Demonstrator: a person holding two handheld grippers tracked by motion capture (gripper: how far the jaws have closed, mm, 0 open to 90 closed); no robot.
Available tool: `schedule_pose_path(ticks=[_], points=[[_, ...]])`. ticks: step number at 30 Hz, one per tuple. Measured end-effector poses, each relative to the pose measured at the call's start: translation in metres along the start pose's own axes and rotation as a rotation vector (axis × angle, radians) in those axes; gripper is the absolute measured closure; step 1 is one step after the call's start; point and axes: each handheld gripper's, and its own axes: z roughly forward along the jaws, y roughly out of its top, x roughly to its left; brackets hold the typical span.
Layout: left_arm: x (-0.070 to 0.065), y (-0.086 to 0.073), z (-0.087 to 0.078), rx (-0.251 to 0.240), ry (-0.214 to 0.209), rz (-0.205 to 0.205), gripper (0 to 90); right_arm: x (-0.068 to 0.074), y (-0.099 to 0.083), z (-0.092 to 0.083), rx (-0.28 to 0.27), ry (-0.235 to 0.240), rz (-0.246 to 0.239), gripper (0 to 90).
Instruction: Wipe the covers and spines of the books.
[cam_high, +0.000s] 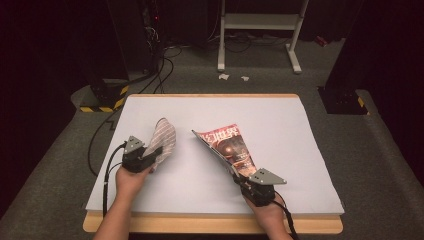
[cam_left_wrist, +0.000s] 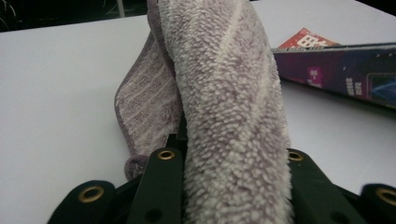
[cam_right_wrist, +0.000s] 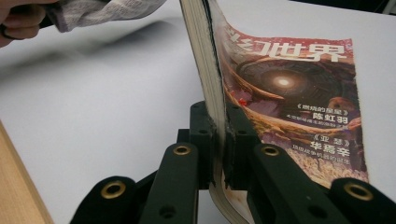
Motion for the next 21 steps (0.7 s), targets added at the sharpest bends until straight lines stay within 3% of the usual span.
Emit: schedule_pose_path(ticks=[8, 16, 21], points=[[-0.009, 0.015, 0.02, -0.004, 0.002, -0.007, 71.8, 0.01, 0.0, 0.0, 0.001, 0.065, -0.013, 84.0], [-0.016, 0.024, 0.055, 0.037, 0.028, 0.006, 71.6, 0.017, -0.001, -0.001, 0.005, 0.098, -0.031, 83.9], [-0.025, 0.025, 0.074, 0.079, -0.014, 0.024, 71.8, 0.017, -0.002, -0.002, 0.005, 0.102, -0.033, 83.9]])
